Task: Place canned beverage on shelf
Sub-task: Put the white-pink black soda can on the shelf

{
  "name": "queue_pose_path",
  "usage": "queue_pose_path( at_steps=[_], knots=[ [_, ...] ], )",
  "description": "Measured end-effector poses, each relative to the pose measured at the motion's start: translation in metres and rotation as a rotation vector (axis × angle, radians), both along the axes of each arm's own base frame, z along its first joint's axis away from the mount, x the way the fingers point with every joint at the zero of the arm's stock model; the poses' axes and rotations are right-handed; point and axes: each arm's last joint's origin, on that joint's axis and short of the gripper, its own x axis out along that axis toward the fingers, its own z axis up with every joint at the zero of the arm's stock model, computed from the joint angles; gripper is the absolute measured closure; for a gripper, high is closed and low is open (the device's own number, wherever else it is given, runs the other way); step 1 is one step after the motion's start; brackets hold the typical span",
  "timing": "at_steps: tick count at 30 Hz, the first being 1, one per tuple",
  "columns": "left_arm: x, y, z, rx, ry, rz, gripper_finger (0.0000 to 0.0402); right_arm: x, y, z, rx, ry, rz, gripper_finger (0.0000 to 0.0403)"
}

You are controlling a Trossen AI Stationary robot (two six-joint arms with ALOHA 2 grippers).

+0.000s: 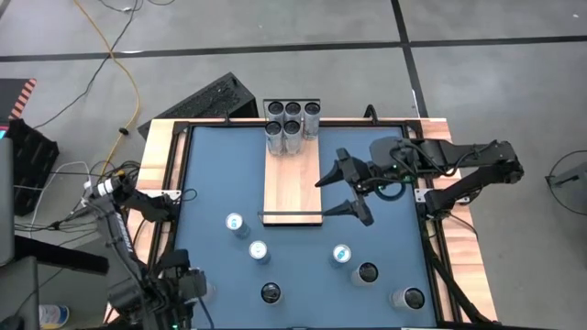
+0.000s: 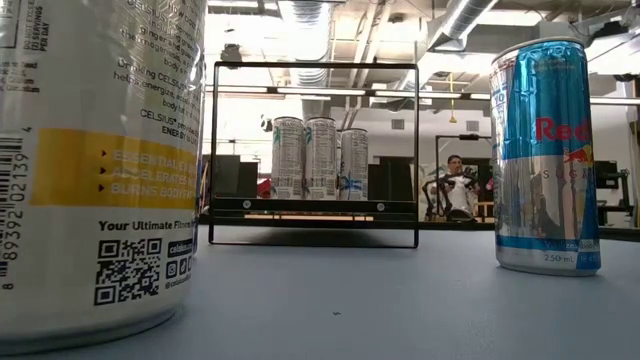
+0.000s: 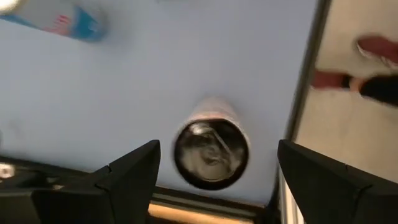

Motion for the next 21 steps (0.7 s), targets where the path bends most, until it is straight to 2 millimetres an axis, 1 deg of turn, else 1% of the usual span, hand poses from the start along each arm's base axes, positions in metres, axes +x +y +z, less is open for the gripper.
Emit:
queue_pose_path(
  at_steps=[2,4,8,10,13,15,18,21],
  knots=[
    [0.004,-0.002,-0.009,-0.027,0.019,-0.016,0.0091,0.000,-0.002,0.000,0.002,0.003,-0.010,0.0065],
    [0.006,-0.001,-0.013,-0.053,0.012,-0.011,0.0091,0.000,-0.004,0.000,0.002,0.003,-0.016,0.0065],
    [0.000,0.010,-0.004,-0.048,-0.011,0.025,0.0091,0.001,-0.009,0.000,-0.003,0.002,-0.031,0.0065],
    [-0.002,0.013,-0.003,-0.029,-0.002,0.039,0.0091,0.001,-0.011,0.000,-0.003,0.003,-0.038,0.0065],
    [-0.002,0.012,-0.003,-0.027,-0.003,0.044,0.0091,0.001,-0.012,-0.001,-0.004,0.014,-0.044,0.0065],
    [0.000,0.011,-0.003,-0.031,-0.033,0.048,0.0091,0.001,-0.013,-0.002,-0.005,0.022,-0.046,0.0065],
    [0.005,0.008,-0.012,-0.065,-0.055,0.070,0.0091,0.001,-0.014,-0.002,-0.005,0.024,-0.050,0.0065],
    [0.004,0.006,-0.023,-0.126,-0.059,0.099,0.0090,0.001,-0.014,-0.002,-0.005,0.024,-0.050,0.0065]
  ],
)
